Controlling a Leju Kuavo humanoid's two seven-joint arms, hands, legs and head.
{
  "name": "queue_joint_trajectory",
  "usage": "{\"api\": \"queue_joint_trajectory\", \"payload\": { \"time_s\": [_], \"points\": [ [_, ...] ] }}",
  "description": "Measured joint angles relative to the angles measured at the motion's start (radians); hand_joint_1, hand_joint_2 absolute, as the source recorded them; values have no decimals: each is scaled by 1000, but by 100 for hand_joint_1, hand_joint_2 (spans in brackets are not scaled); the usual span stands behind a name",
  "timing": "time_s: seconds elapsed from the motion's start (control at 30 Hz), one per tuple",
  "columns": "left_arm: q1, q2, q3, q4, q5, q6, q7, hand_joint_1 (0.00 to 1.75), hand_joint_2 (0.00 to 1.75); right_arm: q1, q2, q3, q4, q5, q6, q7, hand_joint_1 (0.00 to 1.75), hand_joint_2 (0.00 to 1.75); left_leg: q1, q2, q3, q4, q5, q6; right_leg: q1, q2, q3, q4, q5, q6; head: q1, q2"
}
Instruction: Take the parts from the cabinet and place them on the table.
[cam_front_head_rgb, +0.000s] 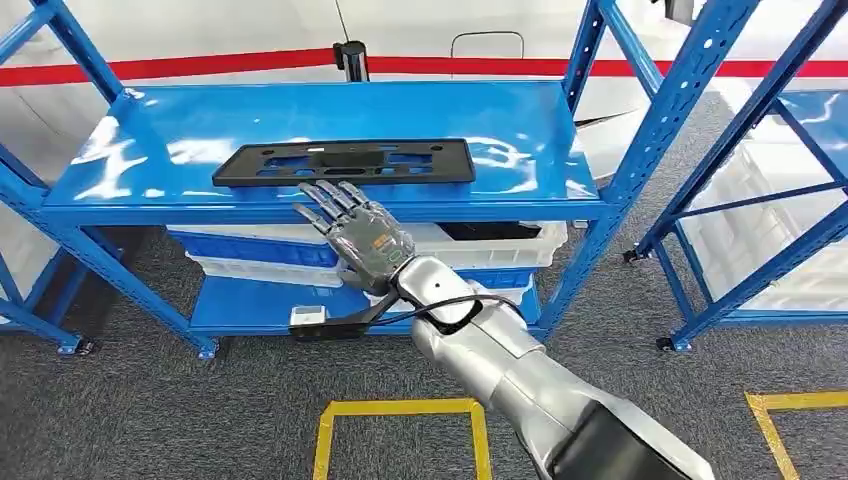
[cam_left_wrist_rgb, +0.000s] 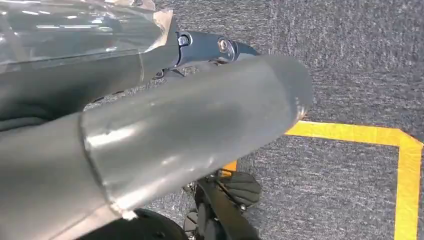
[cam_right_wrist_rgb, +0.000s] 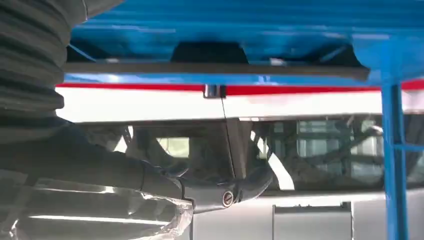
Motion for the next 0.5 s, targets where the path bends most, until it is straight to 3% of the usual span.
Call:
{"api": "queue_joint_trajectory", "payload": {
  "time_s": [0.03, 0.07, 0.13, 0.17, 0.2, 0.23, 0.3, 0.33, 0.37, 0.4, 0.47, 0.5],
  "points": [
    [1, 0, 0, 0, 0, 0, 0, 0, 0, 0, 2, 0, 12, 1, 3, 3, 0, 175, 7, 2, -2, -14, 25, -6, -3, 0, 2, 0, -3, 3, 2, 0],
    [1, 1, 0, 0, -1, 0, 0, 0, 0, 0, 4, 1, 24, 1, 4, 9, 0, 175, 12, 2, 17, -67, 66, -11, -6, 1, 6, 1, -7, 9, -1, 0],
    [0, 2, 0, 0, -4, 0, 0, 0, 0, -4, 10, 2, 48, 6, 8, 25, 0, 175, 23, 7, 102, -247, 161, -23, -15, 3, 18, 3, -17, 24, 0, 0],
    [-1, -4, 0, 0, -5, 0, 0, 0, 0, -11, 14, 2, 61, 9, 12, 36, 0, 175, 24, 8, 130, -303, 164, -31, -6, 4, 17, 8, -23, 34, -6, 0],
    [-2, -3, 0, 0, -6, -1, 0, 0, 0, -17, 16, 2, 73, 12, 15, 44, 0, 175, 20, -5, 131, -305, 161, -14, -4, 6, 15, 10, -27, 42, -6, 0],
    [-3, -3, 0, 0, -7, -1, 0, 0, 0, -20, 21, 2, 84, 12, 15, 51, 0, 175, 17, -4, 129, -304, 159, -4, -3, 6, 16, 5, -28, 46, 3, 0],
    [-3, -3, 0, 0, -7, -1, 1, 0, 0, -25, 23, 2, 100, 12, 16, 61, 0, 175, 6, -5, 130, -305, 158, 15, -2, 5, 21, -5, -27, 63, 1, 0],
    [-3, -3, 0, 0, -7, 0, 2, 0, 0, -29, 26, 1, 109, 13, 16, 70, 0, 175, 9, -5, 137, -312, 162, 27, -4, 3, 12, 5, -33, 70, 2, 0],
    [-3, -3, 0, 0, -7, 0, 2, 0, 0, -33, 28, -1, 116, 13, 16, 76, 0, 175, 5, -4, 140, -312, 161, 34, -7, -1, 2, 38, -48, 68, 3, 0],
    [-4, -3, 0, 0, -7, 2, 6, 0, 0, -39, 30, -1, 127, 13, 18, 82, 0, 175, 4, -3, 141, -311, 159, 45, -6, -1, -36, 112, -80, 61, 5, 0],
    [-6, -3, 0, 0, -9, 5, 10, 0, 0, -41, 32, -1, 147, 15, 21, 88, 0, 175, -2, -3, 143, -311, 154, 53, -4, -1, -130, 280, -137, 53, 7, 0],
    [-5, -3, 0, 0, -13, 6, 14, 0, 0, -41, 31, -1, 156, 19, 21, 94, 0, 175, -6, -4, 145, -311, 152, 56, -1, -1, -161, 329, -143, 54, 8, 0]
  ]
}}
